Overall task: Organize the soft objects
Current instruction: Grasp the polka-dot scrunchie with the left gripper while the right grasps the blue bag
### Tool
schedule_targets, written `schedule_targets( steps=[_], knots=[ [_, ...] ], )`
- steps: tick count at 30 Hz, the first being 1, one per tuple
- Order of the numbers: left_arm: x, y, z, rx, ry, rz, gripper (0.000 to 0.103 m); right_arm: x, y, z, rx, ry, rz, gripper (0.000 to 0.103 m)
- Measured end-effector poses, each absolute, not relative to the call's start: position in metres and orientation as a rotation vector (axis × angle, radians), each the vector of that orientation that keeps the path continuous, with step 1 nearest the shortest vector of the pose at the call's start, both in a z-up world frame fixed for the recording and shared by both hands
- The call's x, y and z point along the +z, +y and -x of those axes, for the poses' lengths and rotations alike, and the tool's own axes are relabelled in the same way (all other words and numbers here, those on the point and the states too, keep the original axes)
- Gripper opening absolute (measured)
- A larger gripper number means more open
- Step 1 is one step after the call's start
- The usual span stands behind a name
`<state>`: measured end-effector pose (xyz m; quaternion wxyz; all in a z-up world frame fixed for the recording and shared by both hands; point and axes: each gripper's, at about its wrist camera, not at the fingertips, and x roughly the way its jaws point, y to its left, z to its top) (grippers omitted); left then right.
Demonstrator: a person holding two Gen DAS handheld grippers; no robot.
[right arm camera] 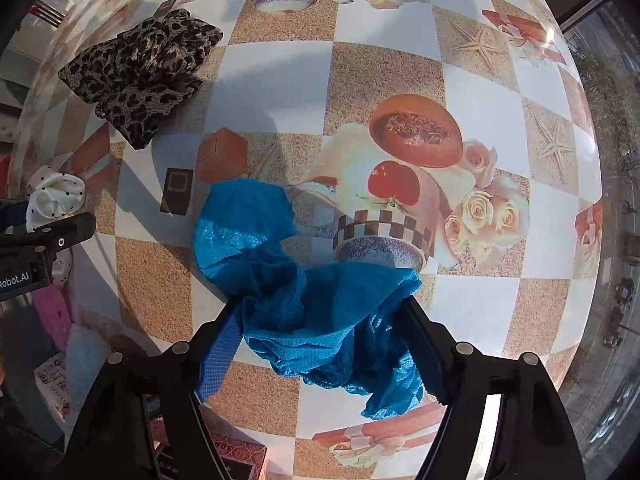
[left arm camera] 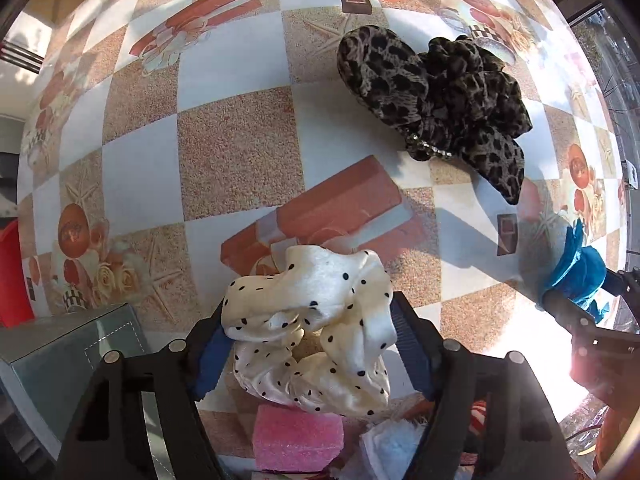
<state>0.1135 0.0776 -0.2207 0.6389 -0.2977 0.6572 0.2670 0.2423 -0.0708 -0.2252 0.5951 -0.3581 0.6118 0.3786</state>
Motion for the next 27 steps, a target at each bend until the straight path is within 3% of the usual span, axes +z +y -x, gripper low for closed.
schedule_targets(
  steps=[1,2,4,15,27],
  knots=[
    [-0.218,0.076,-0.116,0.597,1.494,0.665,0.040,-0.222,-0.076,-0.243,0.885,1.415,0.824,0.047],
    [-0.216,0.074,-0.117,0.582,1.494,0.658,0.031,-0.219,-0.079,-0.245,0.892,1.416,0.810,0.036],
    [-0.208,0.072,-0.118,0.575,1.464,0.647,0.024,-0.214,-0.086,-0.252,0.900,1.446,0.753,0.035],
    [-0.124,0.042,-0.106,0.518,1.272,0.533,0.023,-0.162,-0.167,-0.274,0.831,1.479,0.503,0.035],
    [-0.077,-0.051,-0.035,0.395,1.251,0.419,0.023,-0.123,-0.262,-0.229,0.699,1.523,0.353,0.035]
  ],
)
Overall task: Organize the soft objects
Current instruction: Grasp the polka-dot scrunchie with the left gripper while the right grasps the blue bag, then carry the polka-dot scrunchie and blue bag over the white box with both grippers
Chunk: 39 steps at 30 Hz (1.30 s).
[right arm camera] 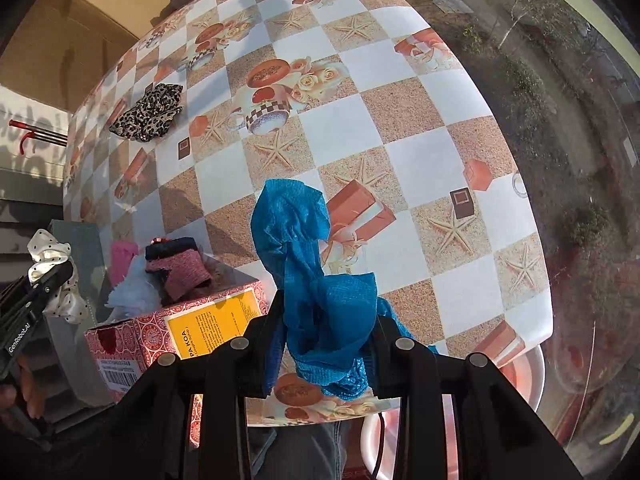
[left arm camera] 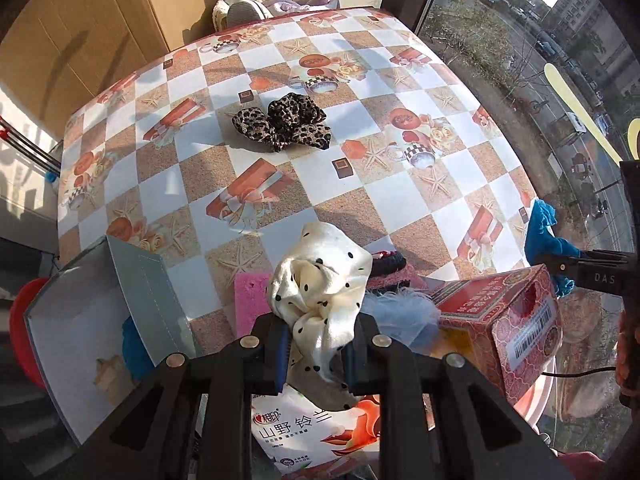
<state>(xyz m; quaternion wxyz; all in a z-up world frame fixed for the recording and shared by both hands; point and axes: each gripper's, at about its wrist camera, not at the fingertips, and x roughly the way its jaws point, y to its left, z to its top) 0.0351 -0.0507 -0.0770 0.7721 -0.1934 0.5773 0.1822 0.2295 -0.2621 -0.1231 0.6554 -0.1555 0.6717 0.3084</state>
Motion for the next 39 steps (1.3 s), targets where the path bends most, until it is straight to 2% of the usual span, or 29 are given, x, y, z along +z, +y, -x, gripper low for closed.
schedule_targets(
  steps=[8,16,27,39],
  knots=[
    [-0.064,-0.089,0.017,0.330,1.252,0.370,0.023,-0.122,-0.301,-0.163,0.653,1.551,0.334,0.035],
    [-0.053,-0.088,0.065,0.373,1.211,0.351,0.023,-0.120,-0.303,-0.093,0.737,1.582,0.384,0.035],
    [-0.050,-0.047,0.142,0.578,1.154,0.471,0.023,-0.077,-0.212,-0.024,1.034,1.420,0.580,0.035],
    [-0.076,-0.014,0.221,0.803,1.139,0.684,0.023,-0.055,-0.096,0.042,1.309,1.290,0.762,0.035]
  ],
)
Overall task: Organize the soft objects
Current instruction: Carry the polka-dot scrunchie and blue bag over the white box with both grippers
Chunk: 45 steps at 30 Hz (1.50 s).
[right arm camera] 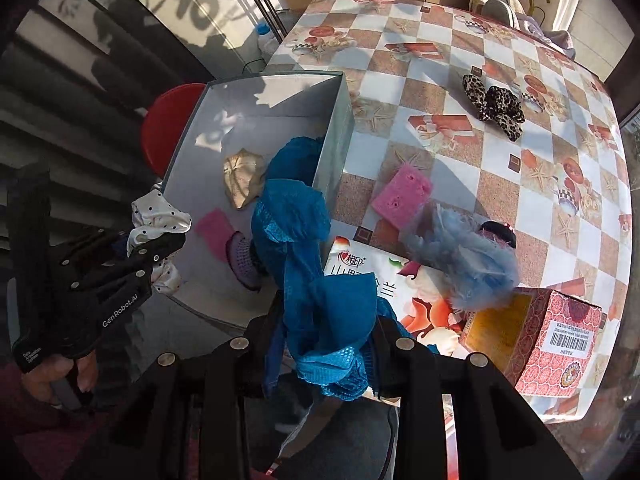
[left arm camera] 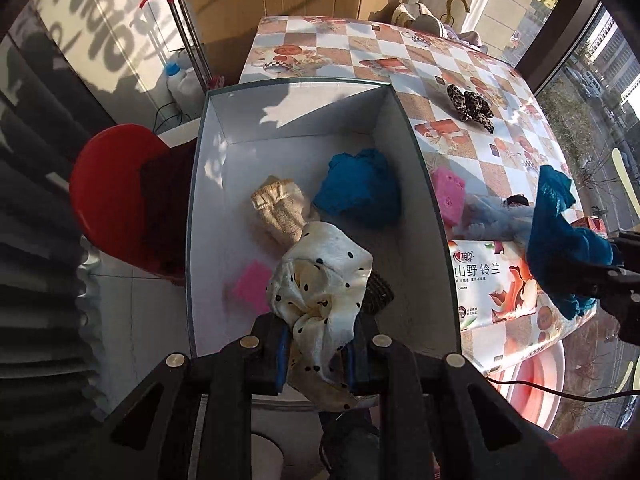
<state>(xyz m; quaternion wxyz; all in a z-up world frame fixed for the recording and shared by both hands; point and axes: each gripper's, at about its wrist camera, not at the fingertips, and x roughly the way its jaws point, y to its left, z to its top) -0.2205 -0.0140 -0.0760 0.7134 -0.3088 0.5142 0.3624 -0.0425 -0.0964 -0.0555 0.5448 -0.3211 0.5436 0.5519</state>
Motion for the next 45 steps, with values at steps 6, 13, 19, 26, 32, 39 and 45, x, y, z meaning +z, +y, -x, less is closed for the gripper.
schedule_targets(
  steps=[6,13,19,26,32,39,45],
  knots=[
    [-0.085,-0.012,0.232,0.843,1.136,0.745,0.023,-0.057,-0.063,0.068,1.387,1.303,0.806,0.035],
    [-0.091,-0.011,0.231,0.862,1.135,0.783,0.023,-0.063,-0.045,0.083,1.422,1.316,0.864,0.035],
    [-0.094,-0.010,0.231,0.872,1.138,0.797,0.023,-0.069,-0.036,0.084,1.435,1.364,0.851,0.035],
    [-0.098,-0.010,0.231,0.879,1.141,0.810,0.023,-0.070,-0.030,0.093,1.457,1.357,0.885,0.035],
    [-0.099,-0.009,0.230,0.883,1.147,0.811,0.023,-0.071,-0.025,0.092,1.459,1.366,0.881,0.035],
    [-0.100,-0.010,0.229,0.880,1.152,0.810,0.023,-0.072,-0.024,0.093,1.460,1.372,0.883,0.035],
    [-0.102,-0.009,0.228,0.881,1.158,0.810,0.024,-0.074,-0.022,0.093,1.459,1.373,0.882,0.035]
  ],
)
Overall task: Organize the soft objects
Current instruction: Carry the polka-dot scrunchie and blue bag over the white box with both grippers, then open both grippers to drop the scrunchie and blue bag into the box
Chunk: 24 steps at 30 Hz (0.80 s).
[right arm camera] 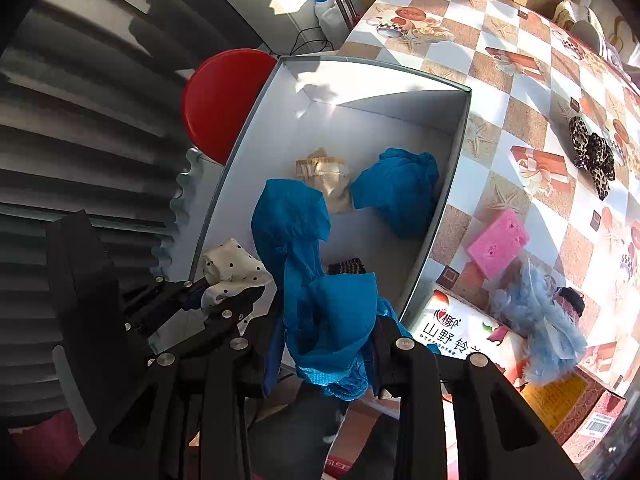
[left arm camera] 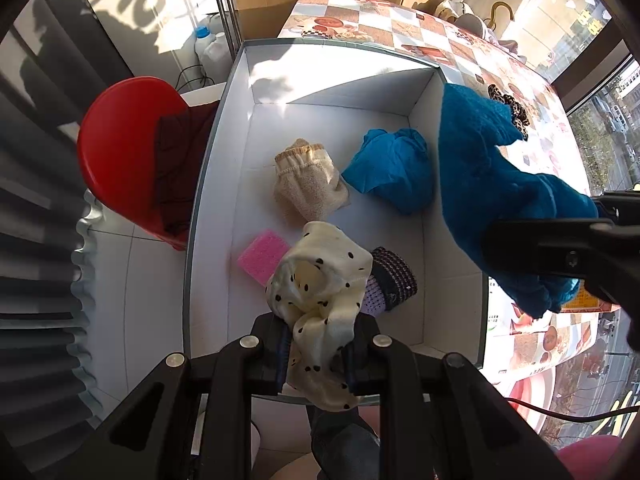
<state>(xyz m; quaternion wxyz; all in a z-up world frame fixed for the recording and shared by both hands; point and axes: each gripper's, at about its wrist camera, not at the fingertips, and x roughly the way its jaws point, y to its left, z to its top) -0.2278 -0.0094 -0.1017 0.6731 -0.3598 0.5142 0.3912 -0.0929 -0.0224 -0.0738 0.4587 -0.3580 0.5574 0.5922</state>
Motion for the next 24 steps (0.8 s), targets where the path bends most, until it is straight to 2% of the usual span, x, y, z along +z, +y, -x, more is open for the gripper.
schedule_targets(
  steps=[3,5,6,8,9,12,13,15,17,19,24],
  knots=[
    [-0.102,-0.010,0.228,0.881,1.156,0.808,0.027,-0.075,-0.020,0.094,1.458,1.378,0.880,0.035],
    [-0.100,-0.010,0.228,0.884,1.148,0.806,0.036,-0.076,-0.019,0.094,1.458,1.384,0.883,0.035],
    [-0.099,-0.010,0.229,0.885,1.143,0.807,0.044,-0.076,-0.019,0.095,1.459,1.387,0.885,0.036],
    [-0.097,-0.011,0.229,0.886,1.132,0.804,0.054,-0.077,-0.018,0.095,1.455,1.391,0.884,0.064],
    [-0.096,-0.011,0.229,0.884,1.128,0.800,0.061,-0.077,-0.019,0.095,1.452,1.390,0.879,0.068],
    [-0.094,-0.011,0.228,0.887,1.131,0.786,0.079,-0.075,-0.018,0.095,1.449,1.392,0.875,0.068],
    [-0.094,-0.011,0.227,0.885,1.130,0.788,0.082,-0.075,-0.018,0.094,1.446,1.392,0.877,0.068],
    [-0.095,-0.009,0.228,0.879,1.117,0.813,0.085,-0.075,-0.017,0.092,1.428,1.387,0.879,0.079],
    [-0.095,-0.006,0.231,0.880,1.104,0.839,0.091,-0.075,-0.019,0.087,1.399,1.384,0.872,0.103],
    [-0.093,-0.004,0.232,0.881,1.085,0.852,0.103,-0.074,-0.021,0.078,1.391,1.413,0.835,0.102],
    [-0.067,0.004,0.222,0.837,1.002,0.821,0.103,-0.059,-0.027,0.042,1.334,1.432,0.803,0.102]
  ],
)
